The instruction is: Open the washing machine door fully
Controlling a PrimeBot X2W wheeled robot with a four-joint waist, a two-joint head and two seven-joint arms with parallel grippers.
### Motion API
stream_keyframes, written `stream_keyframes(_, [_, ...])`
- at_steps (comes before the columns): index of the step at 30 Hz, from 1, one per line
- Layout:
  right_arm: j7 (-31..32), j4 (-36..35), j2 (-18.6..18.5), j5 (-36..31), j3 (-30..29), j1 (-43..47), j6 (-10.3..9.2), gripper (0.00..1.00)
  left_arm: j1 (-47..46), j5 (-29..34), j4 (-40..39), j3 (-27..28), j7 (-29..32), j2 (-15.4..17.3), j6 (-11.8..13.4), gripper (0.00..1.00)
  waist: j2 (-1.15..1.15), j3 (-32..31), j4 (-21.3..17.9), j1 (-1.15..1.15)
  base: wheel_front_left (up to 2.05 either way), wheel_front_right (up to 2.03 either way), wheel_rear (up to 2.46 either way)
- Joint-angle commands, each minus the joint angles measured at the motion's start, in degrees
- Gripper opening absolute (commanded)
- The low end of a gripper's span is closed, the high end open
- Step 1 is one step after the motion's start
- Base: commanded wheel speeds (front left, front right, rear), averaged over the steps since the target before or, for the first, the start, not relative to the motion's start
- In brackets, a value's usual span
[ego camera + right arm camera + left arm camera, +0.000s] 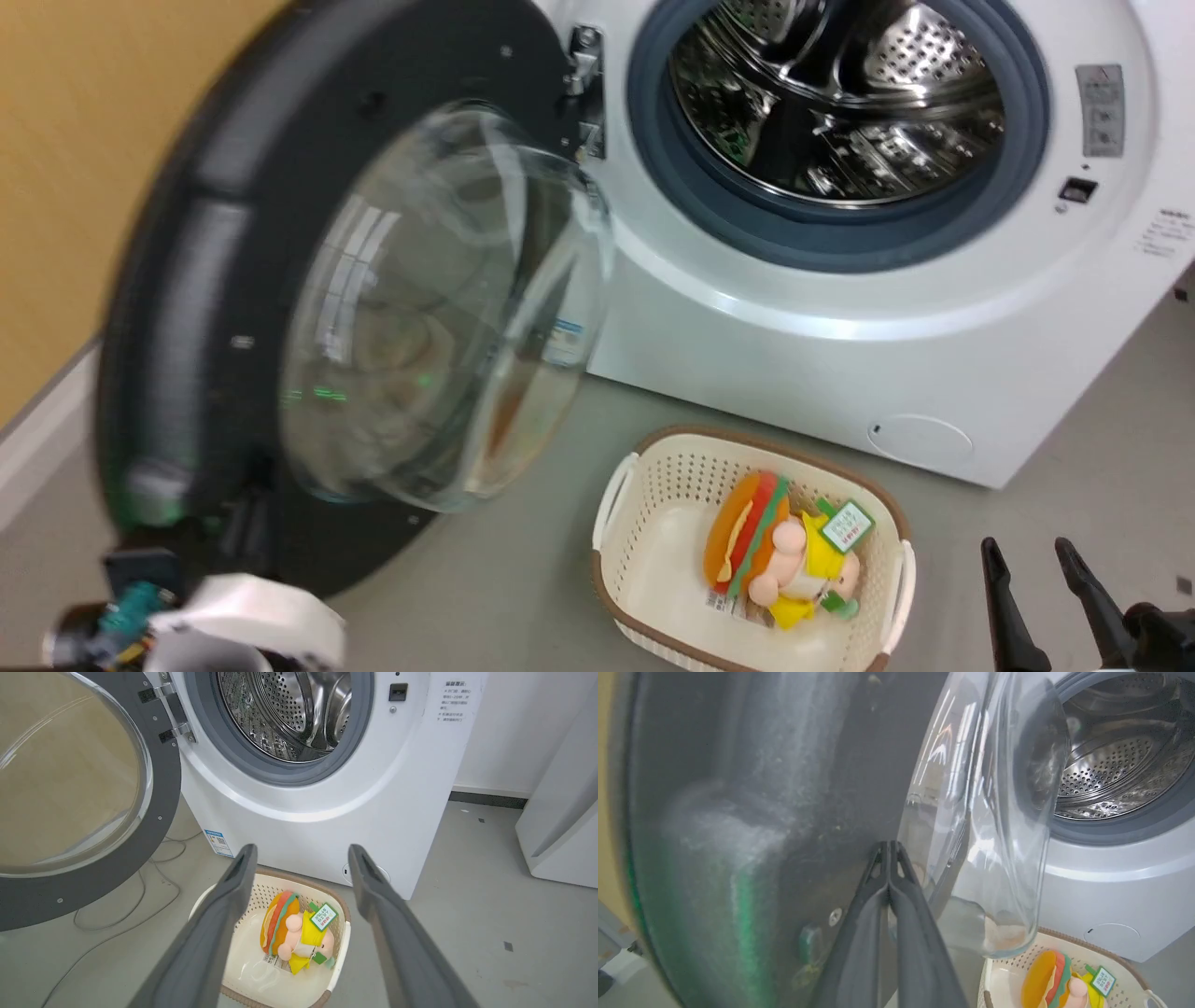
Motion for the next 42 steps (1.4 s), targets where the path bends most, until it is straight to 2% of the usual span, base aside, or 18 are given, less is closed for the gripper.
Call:
stream_keyframes(1, [0.3, -0.5, 0.1, -0.2, -0.1, -1.2, 0.03, 1.00, -2.4, -1.1, 2.5, 2.0, -0.9, 1.2, -0.5, 0.00, 0.00, 1.1, -1.2, 0.00, 0.00, 0.00, 0.00])
stream_keyframes(7, [1.1, -1.4, 0.1, -0.8, -0.4, -2.2, 0.03, 1.00, -7.3, -4.8, 10.6, 6.7, -3.3, 2.0, -2.7, 0.00, 0.00, 2.6, -2.6, 0.00, 0.00, 0.00, 0.00])
stream_keyframes(14, [1.5, -1.8, 0.1, -1.2, -0.2, -3.1, 0.03, 1.00, -13.7, -8.2, 23.9, 11.9, -5.4, 4.7, -7.1, 0.00, 0.00, 4.0, -4.1, 0.00, 0.00, 0.00, 0.00])
stream_keyframes(23, [1.5, -1.6, 0.1, -1.2, -0.3, -3.7, 0.03, 1.00, -18.6, -8.7, 35.7, 15.8, -6.7, 6.2, -10.0, 0.00, 0.00, 4.7, -5.2, 0.00, 0.00, 0.00, 0.00])
stream_keyframes(28, [1.3, -1.0, 0.1, -0.9, -0.5, -3.5, 0.03, 1.00, -20.1, -7.3, 38.7, 17.7, -6.8, 5.7, -11.2, 0.00, 0.00, 4.0, -5.2, 0.00, 0.00, 0.00, 0.00])
stream_keyframes(32, [0.9, 0.0, 0.1, -0.3, 0.0, -3.1, 0.03, 1.00, -18.8, -4.5, 36.7, 19.7, -6.8, 3.7, -11.3, 0.00, 0.00, 2.4, -5.2, 0.00, 0.00, 0.00, 0.00])
stream_keyframes(36, [0.2, 1.3, 0.1, 0.6, 0.4, -2.5, 0.03, 1.00, -14.2, -1.0, 31.8, 21.0, -6.8, -0.2, -11.0, 0.00, 0.00, 0.0, -5.2, 0.00, 0.00, 0.00, 0.00])
stream_keyframes(37, [0.1, 1.6, 0.1, 0.8, 0.6, -2.3, 0.03, 1.00, -12.7, -0.2, 30.3, 21.1, -6.8, -1.4, -11.1, 0.00, 0.00, -0.6, -5.2, 0.00, 0.00, 0.00, 0.00])
stream_keyframes(38, [-0.5, 2.8, 0.1, 1.4, 1.1, -1.6, 0.03, 1.00, -7.5, 2.0, 25.0, 20.7, -6.8, -5.1, -11.3, 0.00, 0.00, -2.9, -5.4, 0.00, 0.00, 0.00, 0.00])
stream_keyframes(42, [-1.2, 3.5, 0.1, 1.9, 1.0, -0.8, 0.03, 1.00, -0.9, 5.7, 17.3, 16.9, -6.8, -10.3, -11.9, 0.00, 0.00, -4.4, -5.3, 0.00, 0.00, 0.00, 0.00])
